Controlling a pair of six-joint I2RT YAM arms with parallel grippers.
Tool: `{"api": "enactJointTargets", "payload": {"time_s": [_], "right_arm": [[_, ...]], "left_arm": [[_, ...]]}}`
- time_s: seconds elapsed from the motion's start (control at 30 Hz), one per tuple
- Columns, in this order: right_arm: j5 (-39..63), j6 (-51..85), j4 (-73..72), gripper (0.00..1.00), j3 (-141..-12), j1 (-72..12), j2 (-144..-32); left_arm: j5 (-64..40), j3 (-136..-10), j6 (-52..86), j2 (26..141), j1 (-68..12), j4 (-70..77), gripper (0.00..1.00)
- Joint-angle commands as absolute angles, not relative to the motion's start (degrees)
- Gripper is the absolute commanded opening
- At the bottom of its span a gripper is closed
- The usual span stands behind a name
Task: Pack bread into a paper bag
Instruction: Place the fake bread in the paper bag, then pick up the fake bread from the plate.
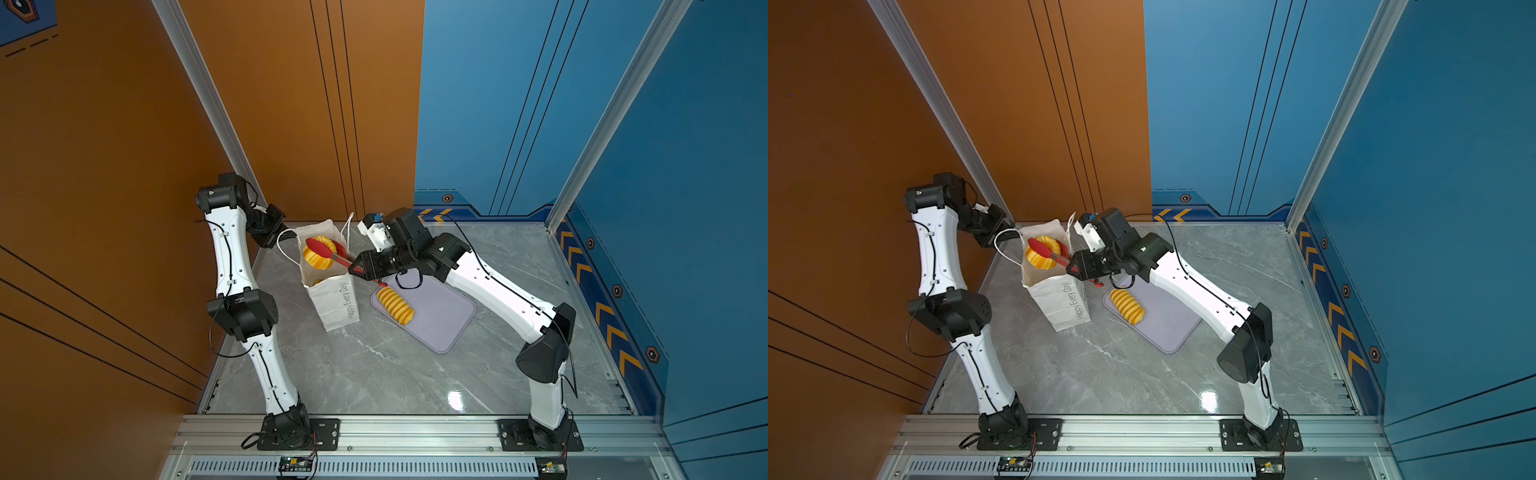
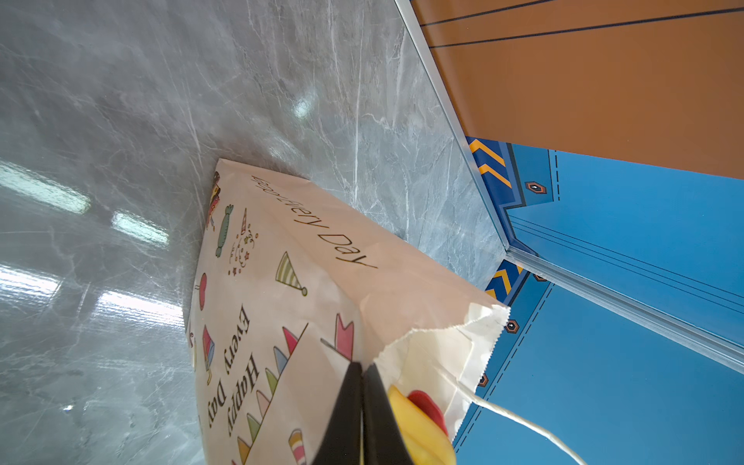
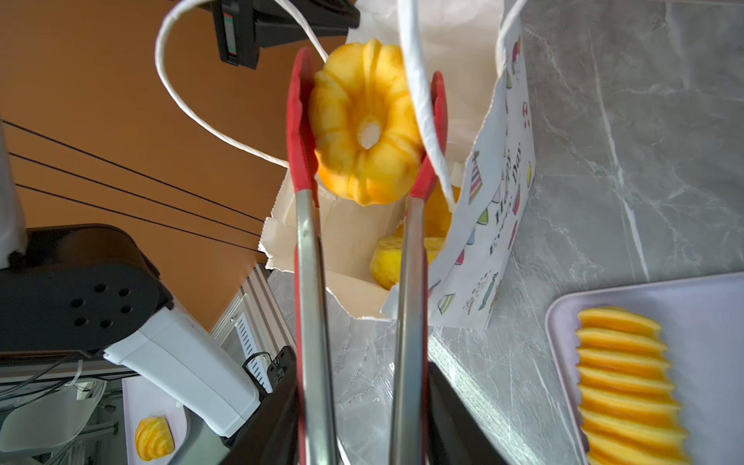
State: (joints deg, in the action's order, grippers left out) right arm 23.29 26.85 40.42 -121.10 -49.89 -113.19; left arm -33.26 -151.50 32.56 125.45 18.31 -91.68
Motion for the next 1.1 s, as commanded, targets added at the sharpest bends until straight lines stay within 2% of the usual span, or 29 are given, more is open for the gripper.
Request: {"api": "enactJointTargets", "payload": {"time_s": [0.0,0.23,0.5,0.7,1.07], "right_arm": [[24.77,25.93,40.25,0.57,-123.66,-50.36,-111.77],[22.36,24.89,40.34,0.58,-123.56,-51.11,-109.77],[11.43,21.45,42.26,0.61,-125.37,-51.50,-110.00],[12.48,21.03,42.80,0.58,-124.58,-52.41,-109.83],[9.76,19.35,42.91,0.58,-110.57,-57.25,-92.85]], "left_arm": [[-34.33,-151.18,31.74,125.72,18.02,-100.46,0.08],[-34.29,-151.18,31.78,125.85,17.99,-100.51,0.07],[-34.37,-151.30,31.81,125.86,17.93,-100.35,0.08],[-34.37,-151.27,31.74,125.93,18.10,-100.35,0.08],[-34.17,-151.18,31.78,126.04,17.64,-100.34,0.08]]}}
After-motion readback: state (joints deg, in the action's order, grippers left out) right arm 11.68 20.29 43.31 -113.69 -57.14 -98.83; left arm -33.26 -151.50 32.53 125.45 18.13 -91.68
